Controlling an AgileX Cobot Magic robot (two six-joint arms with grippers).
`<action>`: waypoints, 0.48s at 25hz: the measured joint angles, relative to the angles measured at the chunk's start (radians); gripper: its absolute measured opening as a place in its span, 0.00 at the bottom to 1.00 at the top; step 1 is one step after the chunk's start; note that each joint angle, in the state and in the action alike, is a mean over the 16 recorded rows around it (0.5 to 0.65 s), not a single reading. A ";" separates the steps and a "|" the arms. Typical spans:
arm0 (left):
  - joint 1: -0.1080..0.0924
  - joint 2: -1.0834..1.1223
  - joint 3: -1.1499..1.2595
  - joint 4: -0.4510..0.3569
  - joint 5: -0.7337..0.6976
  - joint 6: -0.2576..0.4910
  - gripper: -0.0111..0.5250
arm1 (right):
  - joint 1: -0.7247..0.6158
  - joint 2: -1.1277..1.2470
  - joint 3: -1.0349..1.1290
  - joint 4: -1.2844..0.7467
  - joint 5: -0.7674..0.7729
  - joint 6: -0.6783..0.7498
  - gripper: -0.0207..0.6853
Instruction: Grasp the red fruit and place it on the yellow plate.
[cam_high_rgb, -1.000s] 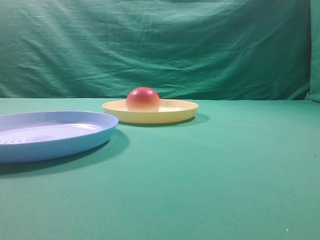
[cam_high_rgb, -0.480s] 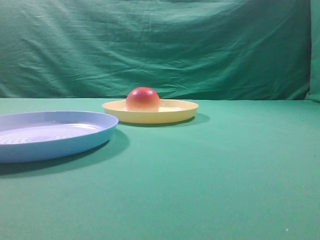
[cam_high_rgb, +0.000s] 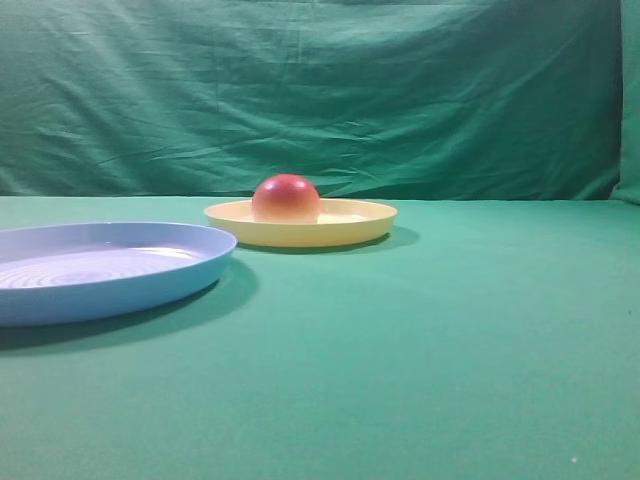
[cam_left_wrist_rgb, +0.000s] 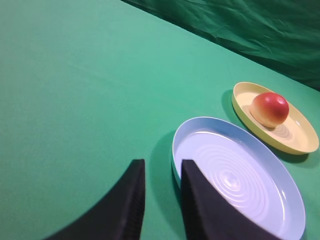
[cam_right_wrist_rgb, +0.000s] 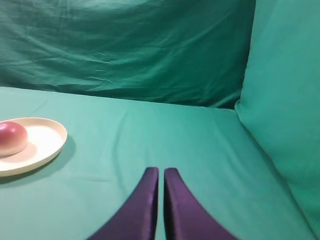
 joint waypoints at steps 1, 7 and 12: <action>0.000 0.000 0.000 0.000 0.000 0.000 0.31 | -0.001 -0.009 0.010 0.002 0.007 0.000 0.03; 0.000 0.000 0.000 0.000 0.000 0.000 0.31 | -0.002 -0.034 0.038 0.016 0.069 0.000 0.03; 0.000 0.000 0.000 0.000 0.000 0.000 0.31 | -0.002 -0.037 0.039 0.022 0.123 -0.001 0.03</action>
